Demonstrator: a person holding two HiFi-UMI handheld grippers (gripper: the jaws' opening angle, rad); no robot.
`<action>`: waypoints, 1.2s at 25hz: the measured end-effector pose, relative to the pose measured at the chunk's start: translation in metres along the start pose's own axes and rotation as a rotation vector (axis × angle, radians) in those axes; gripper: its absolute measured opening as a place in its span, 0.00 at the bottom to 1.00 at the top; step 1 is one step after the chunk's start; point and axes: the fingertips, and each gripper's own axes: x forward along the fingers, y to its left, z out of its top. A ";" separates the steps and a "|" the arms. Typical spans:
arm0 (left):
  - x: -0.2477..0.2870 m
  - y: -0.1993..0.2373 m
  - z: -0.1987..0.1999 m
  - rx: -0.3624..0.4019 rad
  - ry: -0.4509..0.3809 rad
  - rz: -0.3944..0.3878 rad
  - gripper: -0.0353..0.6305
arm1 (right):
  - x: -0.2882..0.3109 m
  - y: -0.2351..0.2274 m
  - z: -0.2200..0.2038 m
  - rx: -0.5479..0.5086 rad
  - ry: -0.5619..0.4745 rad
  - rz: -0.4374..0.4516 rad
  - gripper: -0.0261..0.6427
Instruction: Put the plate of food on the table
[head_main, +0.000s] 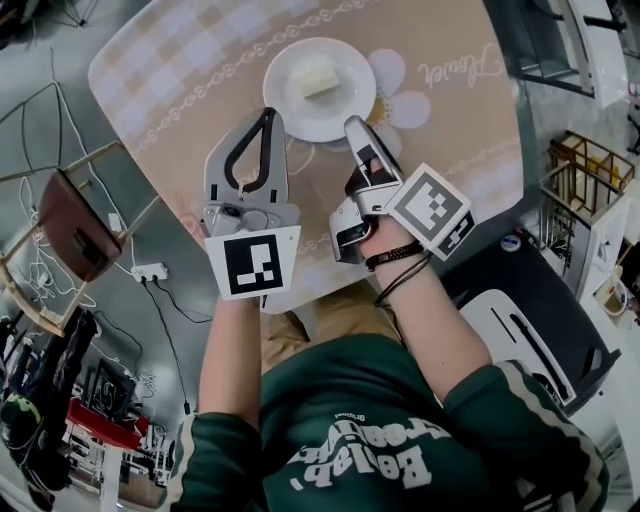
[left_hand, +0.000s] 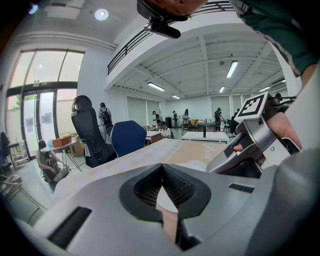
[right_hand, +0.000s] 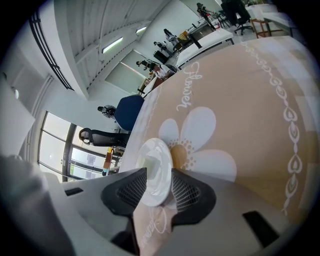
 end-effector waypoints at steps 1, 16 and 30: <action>-0.002 -0.001 0.002 0.001 0.000 -0.001 0.07 | -0.002 0.002 0.000 -0.007 0.001 0.005 0.28; -0.037 -0.012 0.045 -0.025 -0.022 -0.006 0.07 | -0.046 0.048 0.012 -0.068 -0.015 0.096 0.10; -0.076 -0.035 0.105 -0.034 -0.091 -0.100 0.07 | -0.103 0.121 0.001 -0.178 0.051 0.369 0.06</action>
